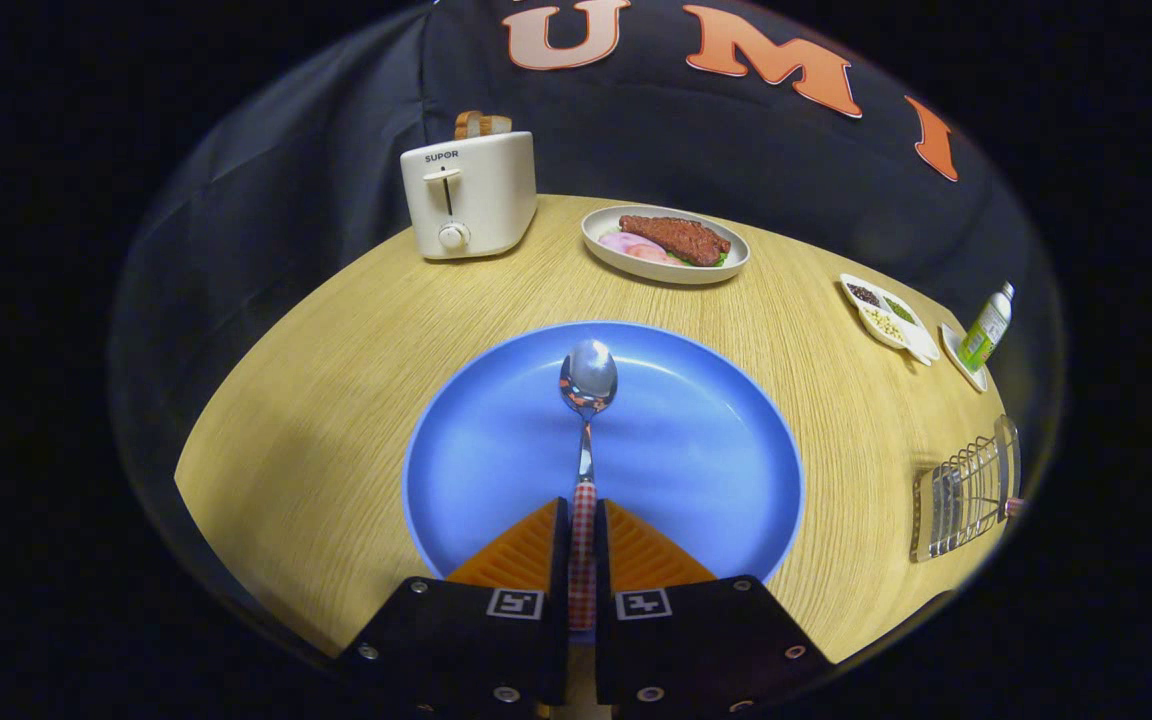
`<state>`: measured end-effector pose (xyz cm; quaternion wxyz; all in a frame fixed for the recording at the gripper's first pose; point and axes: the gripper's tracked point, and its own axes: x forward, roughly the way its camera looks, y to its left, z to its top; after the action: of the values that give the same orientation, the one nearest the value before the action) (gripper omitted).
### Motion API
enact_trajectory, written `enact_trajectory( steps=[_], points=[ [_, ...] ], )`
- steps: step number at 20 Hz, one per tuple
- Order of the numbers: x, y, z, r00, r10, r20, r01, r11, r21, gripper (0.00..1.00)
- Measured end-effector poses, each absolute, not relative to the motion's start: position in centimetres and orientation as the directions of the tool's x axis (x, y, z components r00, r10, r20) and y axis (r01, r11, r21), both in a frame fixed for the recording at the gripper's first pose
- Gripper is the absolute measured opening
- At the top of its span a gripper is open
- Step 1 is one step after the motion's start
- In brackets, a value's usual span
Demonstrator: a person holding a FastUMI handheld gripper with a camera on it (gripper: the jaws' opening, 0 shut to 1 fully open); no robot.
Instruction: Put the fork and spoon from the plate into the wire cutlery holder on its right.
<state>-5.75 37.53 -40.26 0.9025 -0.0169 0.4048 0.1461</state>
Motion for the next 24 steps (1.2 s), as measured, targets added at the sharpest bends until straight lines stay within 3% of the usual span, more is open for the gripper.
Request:
enact_trajectory(
  steps=[5, 12, 24],
  points=[
    [-5.7, 37.5, -40.0, 0.611, 0.295, -0.735, -0.248, 0.953, 0.176, 0.05],
    [-5.7, 35.8, -36.3, 0.636, 0.328, -0.699, -0.270, 0.943, 0.197, 0.03],
    [-6.7, 22.2, -28.0, 0.701, 0.170, -0.693, -0.121, 0.985, 0.120, 0.04]
  ],
)
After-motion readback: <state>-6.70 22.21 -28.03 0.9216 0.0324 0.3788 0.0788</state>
